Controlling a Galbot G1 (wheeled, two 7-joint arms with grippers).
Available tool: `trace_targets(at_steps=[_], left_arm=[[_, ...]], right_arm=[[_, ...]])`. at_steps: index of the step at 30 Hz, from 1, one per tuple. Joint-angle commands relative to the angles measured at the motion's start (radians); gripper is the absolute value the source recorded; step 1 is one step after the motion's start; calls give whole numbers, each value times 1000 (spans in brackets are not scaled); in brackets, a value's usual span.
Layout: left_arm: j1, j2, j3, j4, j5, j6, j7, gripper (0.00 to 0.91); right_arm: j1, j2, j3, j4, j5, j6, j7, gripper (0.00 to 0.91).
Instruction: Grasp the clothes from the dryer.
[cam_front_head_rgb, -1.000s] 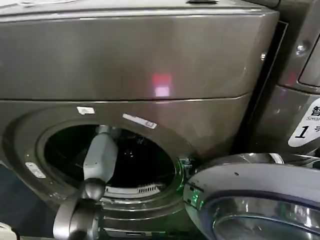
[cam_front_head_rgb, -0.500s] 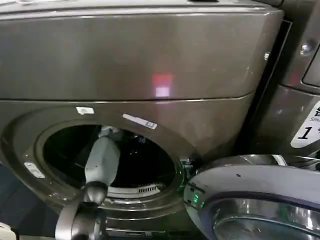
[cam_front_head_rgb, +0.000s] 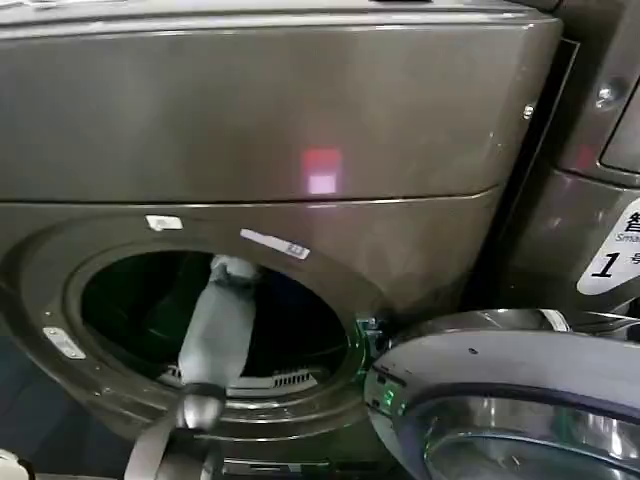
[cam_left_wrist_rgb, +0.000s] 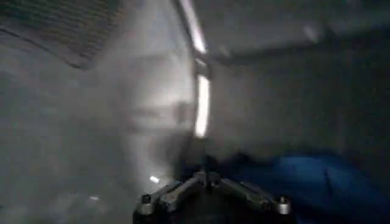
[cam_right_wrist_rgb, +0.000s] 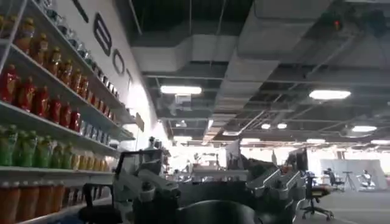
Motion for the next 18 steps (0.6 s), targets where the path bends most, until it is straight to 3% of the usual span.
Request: trace_targets(at_steps=[1, 9, 18], left_arm=[[113, -18, 44, -198, -528, 114, -472, 0], [126, -31, 46, -196, -524, 98, -500, 0], [128, -33, 36, -195, -549, 106, -526, 0]], right_arm=[[-7, -1, 9, 2, -5, 11, 8, 907], [-11, 3, 16, 1, -3, 15, 9, 907], [-9, 7, 32, 5, -3, -38, 14, 907]])
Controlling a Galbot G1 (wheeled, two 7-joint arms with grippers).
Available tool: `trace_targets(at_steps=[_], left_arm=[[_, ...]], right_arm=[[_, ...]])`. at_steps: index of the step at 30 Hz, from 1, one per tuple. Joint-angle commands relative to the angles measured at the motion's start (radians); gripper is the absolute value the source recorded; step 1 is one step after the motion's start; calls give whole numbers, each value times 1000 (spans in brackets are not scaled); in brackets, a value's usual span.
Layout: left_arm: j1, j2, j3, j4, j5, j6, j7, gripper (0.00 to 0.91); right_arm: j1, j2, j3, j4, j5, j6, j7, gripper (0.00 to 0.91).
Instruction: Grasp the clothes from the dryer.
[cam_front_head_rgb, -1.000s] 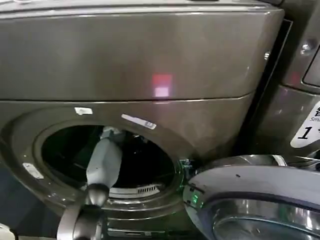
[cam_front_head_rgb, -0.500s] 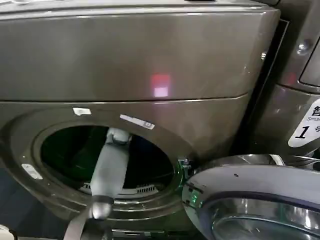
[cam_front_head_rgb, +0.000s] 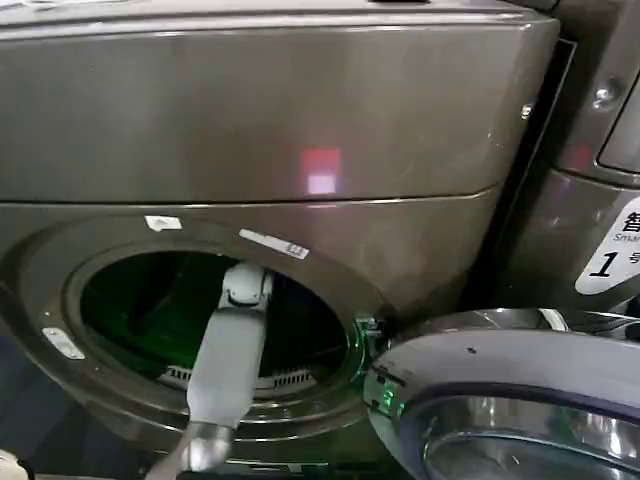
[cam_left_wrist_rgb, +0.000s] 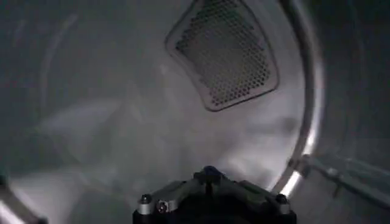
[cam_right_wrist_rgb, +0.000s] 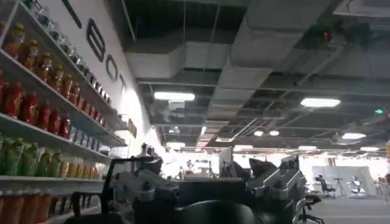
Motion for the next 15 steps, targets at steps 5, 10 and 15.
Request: trace_targets(at_steps=[5, 10, 15], left_arm=[[18, -13, 5, -29, -91, 24, -88, 0], [8, -15, 4, -23, -83, 25, -81, 0], [4, -12, 5, -18, -72, 24, -74, 0]], right_arm=[[5, 5, 8, 13, -10, -46, 2, 907], [4, 8, 11, 18, -5, -55, 2, 907], [5, 11, 11, 23, -3, -65, 2, 907]])
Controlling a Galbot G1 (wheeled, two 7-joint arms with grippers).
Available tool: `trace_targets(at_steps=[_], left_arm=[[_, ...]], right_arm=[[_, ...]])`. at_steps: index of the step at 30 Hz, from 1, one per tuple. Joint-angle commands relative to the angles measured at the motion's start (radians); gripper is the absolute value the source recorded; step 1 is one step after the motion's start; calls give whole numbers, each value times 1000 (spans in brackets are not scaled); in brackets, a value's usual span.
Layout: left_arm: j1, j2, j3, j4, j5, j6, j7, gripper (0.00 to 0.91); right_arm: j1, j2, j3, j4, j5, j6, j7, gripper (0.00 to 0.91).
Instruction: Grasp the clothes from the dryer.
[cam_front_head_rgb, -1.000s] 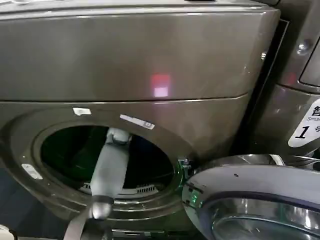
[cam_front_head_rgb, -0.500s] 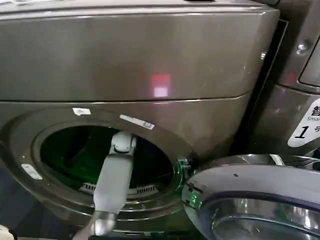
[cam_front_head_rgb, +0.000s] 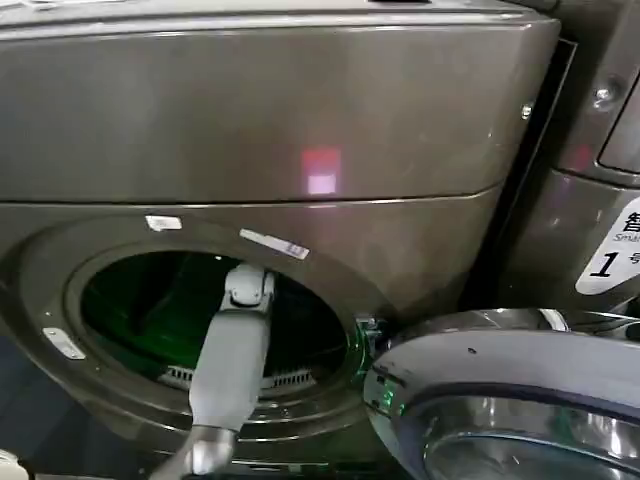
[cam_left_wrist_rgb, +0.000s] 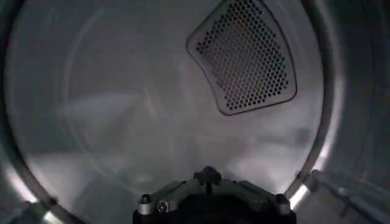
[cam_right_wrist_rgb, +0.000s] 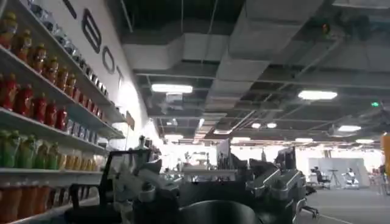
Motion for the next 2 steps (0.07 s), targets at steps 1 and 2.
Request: trace_targets(at_steps=[1, 2], left_arm=[[0, 2, 1, -3, -10, 3, -12, 0], [0, 3, 2, -3, -5, 3, -9, 0]], right_arm=[[2, 2, 2, 4, -3, -18, -1, 907], [2, 2, 1, 4, -4, -17, 0, 907]])
